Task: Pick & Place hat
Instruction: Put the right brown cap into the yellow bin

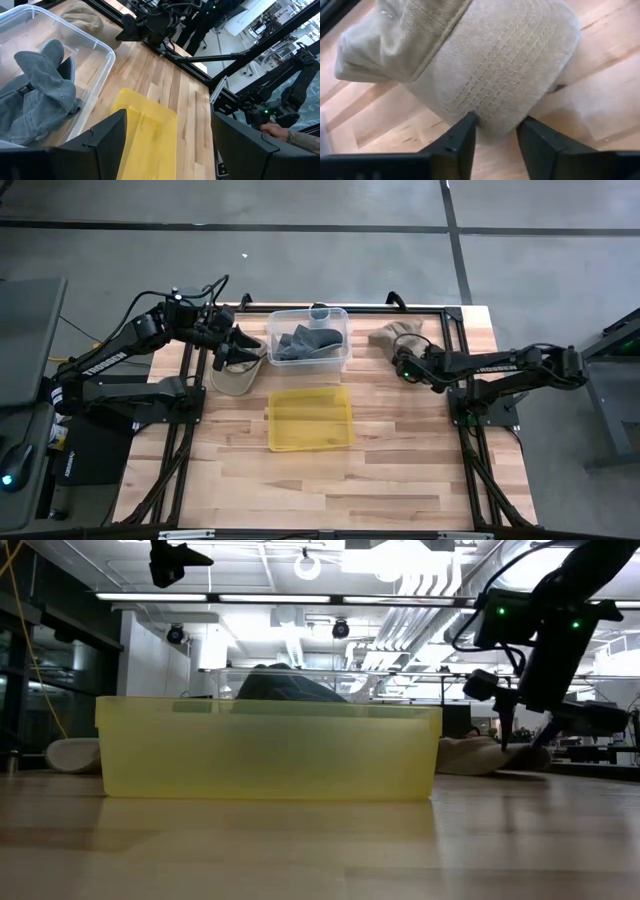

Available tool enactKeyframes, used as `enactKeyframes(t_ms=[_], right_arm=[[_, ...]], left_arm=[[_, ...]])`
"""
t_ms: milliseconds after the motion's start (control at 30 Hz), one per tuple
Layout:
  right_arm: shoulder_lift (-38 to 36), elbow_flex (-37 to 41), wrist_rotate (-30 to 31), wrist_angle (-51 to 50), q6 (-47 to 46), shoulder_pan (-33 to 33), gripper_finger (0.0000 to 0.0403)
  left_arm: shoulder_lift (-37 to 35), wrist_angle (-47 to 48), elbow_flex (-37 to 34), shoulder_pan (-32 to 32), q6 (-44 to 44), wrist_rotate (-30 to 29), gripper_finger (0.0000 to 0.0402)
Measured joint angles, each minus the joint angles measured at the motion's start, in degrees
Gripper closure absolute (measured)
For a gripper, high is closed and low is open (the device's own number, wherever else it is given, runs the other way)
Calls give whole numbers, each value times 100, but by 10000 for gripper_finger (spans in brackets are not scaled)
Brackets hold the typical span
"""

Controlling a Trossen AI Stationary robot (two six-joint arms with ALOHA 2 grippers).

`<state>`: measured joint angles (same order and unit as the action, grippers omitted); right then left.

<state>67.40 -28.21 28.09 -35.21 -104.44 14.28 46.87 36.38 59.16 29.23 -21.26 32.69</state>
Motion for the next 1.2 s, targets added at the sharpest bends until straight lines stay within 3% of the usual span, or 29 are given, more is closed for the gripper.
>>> enactKeyframes(t_ms=[400, 867, 1067, 1200], right_arm=[[9, 9, -34, 75, 318, -2, 397], [-4, -3, -207, 249, 394, -31, 403], [-90, -244, -151, -376, 138, -170, 403], [-226, -470, -143, -568, 590, -168, 403]], left_arm=[[0, -2, 0, 0, -2, -4, 135], [0, -4, 0, -1, -4, 12, 135], [0, -2, 0, -2, -39, 22, 135], [0, 0, 0, -1, -23, 24, 135]])
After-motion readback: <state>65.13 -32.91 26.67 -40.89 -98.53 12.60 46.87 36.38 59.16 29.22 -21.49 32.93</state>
